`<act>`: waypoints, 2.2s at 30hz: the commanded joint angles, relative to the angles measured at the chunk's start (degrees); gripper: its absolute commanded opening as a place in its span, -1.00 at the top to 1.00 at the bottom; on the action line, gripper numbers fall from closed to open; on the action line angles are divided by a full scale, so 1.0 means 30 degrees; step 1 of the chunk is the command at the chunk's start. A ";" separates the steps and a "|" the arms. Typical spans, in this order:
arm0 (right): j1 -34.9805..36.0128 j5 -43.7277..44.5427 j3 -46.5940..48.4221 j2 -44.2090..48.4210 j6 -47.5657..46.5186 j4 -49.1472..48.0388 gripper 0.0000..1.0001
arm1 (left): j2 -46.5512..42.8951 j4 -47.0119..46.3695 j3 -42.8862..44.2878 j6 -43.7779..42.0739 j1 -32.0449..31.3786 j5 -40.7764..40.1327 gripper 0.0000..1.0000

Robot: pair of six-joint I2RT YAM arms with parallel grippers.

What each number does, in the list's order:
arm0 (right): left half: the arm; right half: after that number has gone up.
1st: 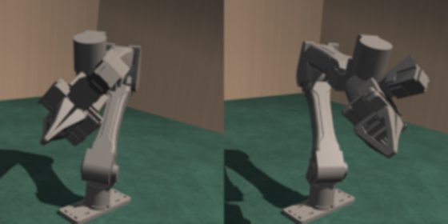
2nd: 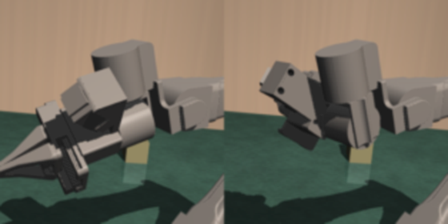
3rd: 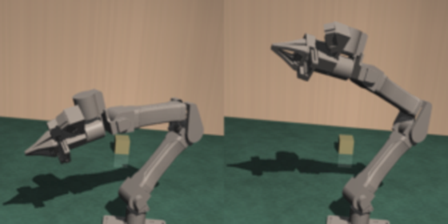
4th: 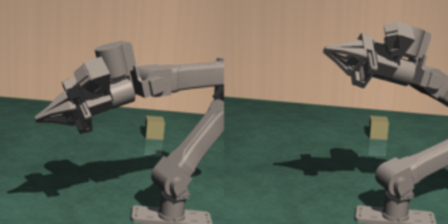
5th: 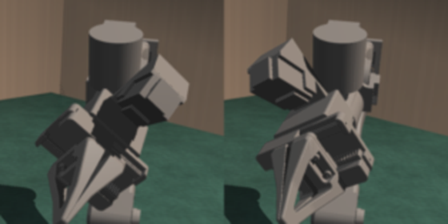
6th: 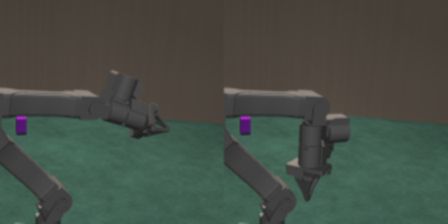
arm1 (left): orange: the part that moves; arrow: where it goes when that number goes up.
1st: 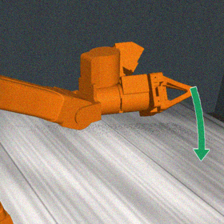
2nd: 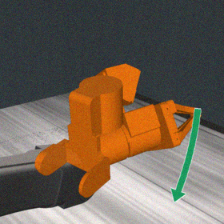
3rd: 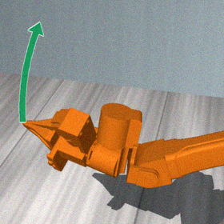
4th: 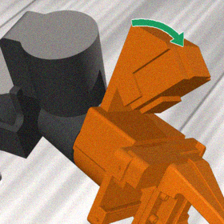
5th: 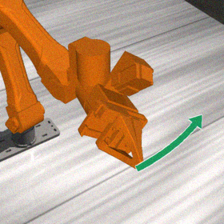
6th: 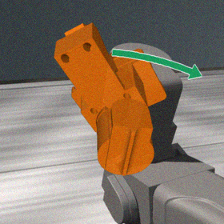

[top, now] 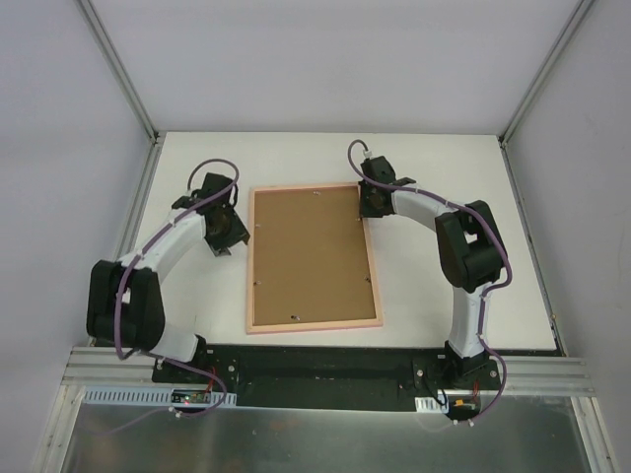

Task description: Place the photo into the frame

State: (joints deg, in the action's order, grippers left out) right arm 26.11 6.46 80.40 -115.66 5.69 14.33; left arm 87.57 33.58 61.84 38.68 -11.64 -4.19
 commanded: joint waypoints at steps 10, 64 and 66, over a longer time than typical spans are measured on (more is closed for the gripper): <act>-0.0470 0.0689 -0.0345 -0.0296 0.1061 0.3105 0.99 | -1.0086 0.1813 -0.8629 1.3001 -0.6485 0.2069 0.02; -0.1525 -0.0629 -0.4881 0.1987 0.2407 0.0705 0.94 | -0.5726 -0.1905 -0.8868 1.0696 -0.2863 0.2537 0.35; -0.1554 -0.0804 -0.5935 0.2718 0.2817 0.0091 0.84 | -0.4821 -0.2111 -0.8255 0.9788 -0.1926 0.2480 0.37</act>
State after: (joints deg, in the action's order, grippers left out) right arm 21.63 6.48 69.63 -109.19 12.84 8.14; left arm 69.36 30.17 33.61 74.98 -21.98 5.45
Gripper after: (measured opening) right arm 0.163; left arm 0.326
